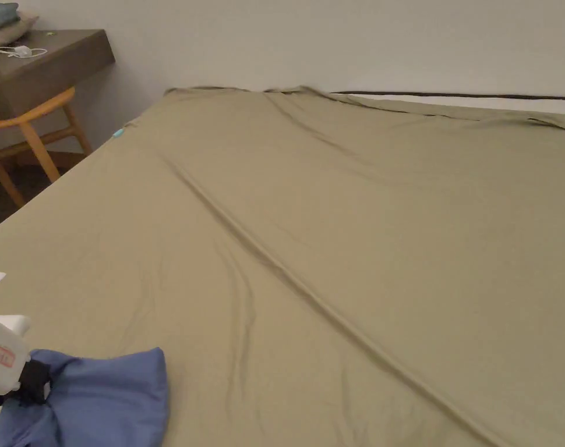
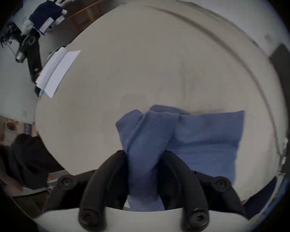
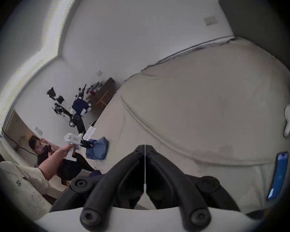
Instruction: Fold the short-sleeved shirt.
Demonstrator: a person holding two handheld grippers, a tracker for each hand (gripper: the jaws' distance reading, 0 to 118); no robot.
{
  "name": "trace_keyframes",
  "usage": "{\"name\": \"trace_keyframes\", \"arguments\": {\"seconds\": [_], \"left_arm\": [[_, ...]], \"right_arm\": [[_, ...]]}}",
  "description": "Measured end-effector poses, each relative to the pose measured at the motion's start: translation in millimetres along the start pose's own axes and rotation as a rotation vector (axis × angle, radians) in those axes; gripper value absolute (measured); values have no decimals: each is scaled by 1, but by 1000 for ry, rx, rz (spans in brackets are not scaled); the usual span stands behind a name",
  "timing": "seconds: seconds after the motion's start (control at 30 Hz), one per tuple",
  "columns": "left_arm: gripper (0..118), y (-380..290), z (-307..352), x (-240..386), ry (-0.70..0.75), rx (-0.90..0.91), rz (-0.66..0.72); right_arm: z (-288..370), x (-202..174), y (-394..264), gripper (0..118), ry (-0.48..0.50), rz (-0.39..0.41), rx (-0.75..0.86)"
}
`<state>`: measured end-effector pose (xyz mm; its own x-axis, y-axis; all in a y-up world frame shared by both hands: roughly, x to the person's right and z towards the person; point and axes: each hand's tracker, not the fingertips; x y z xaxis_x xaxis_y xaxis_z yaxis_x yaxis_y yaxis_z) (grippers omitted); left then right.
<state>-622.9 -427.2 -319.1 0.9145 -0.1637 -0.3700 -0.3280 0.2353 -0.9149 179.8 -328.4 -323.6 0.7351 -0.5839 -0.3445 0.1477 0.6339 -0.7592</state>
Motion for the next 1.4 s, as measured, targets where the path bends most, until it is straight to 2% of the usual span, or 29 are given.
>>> {"name": "trace_keyframes", "arguments": {"seconds": [0.03, 0.1, 0.13, 0.2, 0.23, 0.3, 0.37, 0.43, 0.5, 0.53, 0.57, 0.6, 0.63, 0.67, 0.77, 0.83, 0.9, 0.93, 1.07, 1.2, 1.4], "left_arm": [[27, -4, -7, 7, 34, 3, -61], [31, -5, -18, 13, 35, 21, -45], [52, -9, -22, 18, 48, 51, 16], [113, -13, -22, 16, 116, 103, 76], [118, -15, -16, 17, 178, 136, 102], [118, -17, 15, 19, 117, 254, 199], [118, -11, 60, 22, 110, 483, 346], [118, -8, 112, 47, -23, 666, 403], [118, 4, 171, 85, -169, 752, 349], [117, 9, 203, 111, -210, 787, 253], [109, 10, 233, 141, -221, 846, 162], [77, 14, 255, 164, -199, 924, 92], [37, 15, 279, 191, -187, 970, 58], [9, 14, 303, 217, -210, 1018, 20], [7, 11, 345, 266, -393, 1124, -28], [7, 4, 365, 298, -386, 1192, -42], [7, 1, 364, 322, -343, 1255, -55], [7, -1, 363, 334, -347, 1232, -49], [7, -6, 348, 349, -436, 1135, -10], [7, -10, 344, 349, -370, 1145, -58], [7, -12, 349, 335, -354, 1134, -43]], "right_arm": [[-3, -3, -1, 3, -12, 14, -6], [-5, -8, -2, 3, -30, 25, -14], [-6, -9, -2, 3, -27, 25, -18], [-8, -11, -1, 3, -61, 42, -26], [-8, -13, 0, 3, -114, 63, -33], [-8, -11, 4, 3, -198, 71, -46], [-8, -3, 18, 3, -238, 5, -53], [0, 1, 40, 3, -274, -5, 11], [12, -8, 73, 3, -369, 31, 120], [21, -16, 92, 3, -407, 54, 198], [32, -26, 110, 3, -448, 87, 280], [41, -38, 124, 3, -483, 120, 352], [50, -51, 138, 3, -505, 166, 430], [60, -66, 150, 3, -517, 230, 510], [76, -103, 170, 3, -607, 377, 645], [75, -119, 175, 3, -643, 442, 682], [69, -128, 174, 3, -638, 496, 692], [64, -130, 171, 3, -638, 511, 686], [47, -122, 159, 3, -625, 497, 645], [41, -108, 151, 3, -623, 470, 607], [44, -102, 149, 3, -622, 457, 594]]}}
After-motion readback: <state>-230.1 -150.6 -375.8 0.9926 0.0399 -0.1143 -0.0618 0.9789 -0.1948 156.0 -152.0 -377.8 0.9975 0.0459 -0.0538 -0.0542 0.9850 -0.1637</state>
